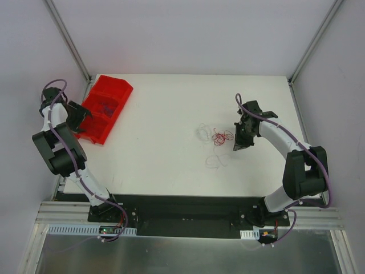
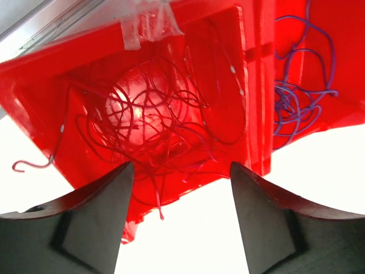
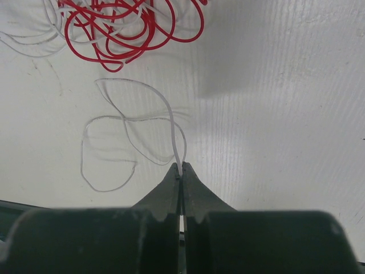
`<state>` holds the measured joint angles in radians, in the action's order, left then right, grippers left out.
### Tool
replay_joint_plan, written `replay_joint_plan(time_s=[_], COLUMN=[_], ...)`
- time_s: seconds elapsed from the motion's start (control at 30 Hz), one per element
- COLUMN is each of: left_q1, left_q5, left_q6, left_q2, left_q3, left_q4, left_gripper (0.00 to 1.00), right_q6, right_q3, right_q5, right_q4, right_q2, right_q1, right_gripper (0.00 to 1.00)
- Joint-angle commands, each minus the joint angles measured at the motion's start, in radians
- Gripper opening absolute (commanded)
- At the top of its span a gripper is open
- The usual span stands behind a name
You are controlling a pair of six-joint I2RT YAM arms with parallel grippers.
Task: Untangle the cables
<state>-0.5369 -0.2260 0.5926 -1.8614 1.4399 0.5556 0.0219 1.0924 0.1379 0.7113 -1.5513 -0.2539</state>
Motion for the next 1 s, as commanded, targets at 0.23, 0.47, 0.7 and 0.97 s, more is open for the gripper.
replay_joint_plan(time_s=[0.23, 0.47, 0.7, 0.97], left_q1=[0.122, 0.392, 0.839, 0.899], left_q5=[-0.026, -0.1, -0.542, -0.674], left_q6=[0.009, -0.04, -0.31, -0.283], left_q2=[0.327, 0.351, 0.134, 0.159], left_q3=[-0.133, -0.125, 0.115, 0.064], left_q4=[-0.016, 0.012, -0.04, -0.163], left_gripper=[0.76, 0.74, 0.74, 0.7], right_q6=[-0.013, -0.008, -0.056, 0.039], right_q3=[0.087, 0.168, 0.227, 0.337], right_q5=[0.0, 0.058, 0.547, 0.729], right_q4=[0.017, 0.036, -0.097, -0.165], right_q2=[-0.016, -0.064, -0.067, -0.101], right_q1=[-0.01, -0.001, -0.11, -0.206], right_gripper=[0.02, 0.02, 0.01, 0.01])
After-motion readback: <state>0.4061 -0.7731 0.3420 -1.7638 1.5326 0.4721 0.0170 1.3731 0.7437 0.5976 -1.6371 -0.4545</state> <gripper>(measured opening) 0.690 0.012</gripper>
